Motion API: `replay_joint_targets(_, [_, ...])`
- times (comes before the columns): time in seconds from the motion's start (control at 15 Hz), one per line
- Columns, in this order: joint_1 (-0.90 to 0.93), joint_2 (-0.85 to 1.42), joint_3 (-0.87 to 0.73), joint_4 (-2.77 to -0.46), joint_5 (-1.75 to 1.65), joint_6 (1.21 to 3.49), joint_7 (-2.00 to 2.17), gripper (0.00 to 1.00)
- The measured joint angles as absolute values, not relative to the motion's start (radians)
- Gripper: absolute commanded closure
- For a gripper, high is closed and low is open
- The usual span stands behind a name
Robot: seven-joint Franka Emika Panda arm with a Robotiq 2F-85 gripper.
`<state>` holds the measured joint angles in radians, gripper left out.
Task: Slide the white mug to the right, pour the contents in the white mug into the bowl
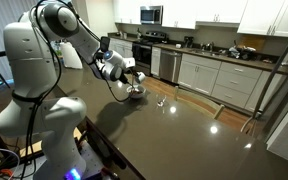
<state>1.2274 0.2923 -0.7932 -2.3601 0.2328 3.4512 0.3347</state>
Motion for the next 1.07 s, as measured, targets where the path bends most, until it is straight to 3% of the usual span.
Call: replay_joint_targets(1.07, [1.494,0.323,-1.040,-2.357,0.242,3.451,0.336,0.93])
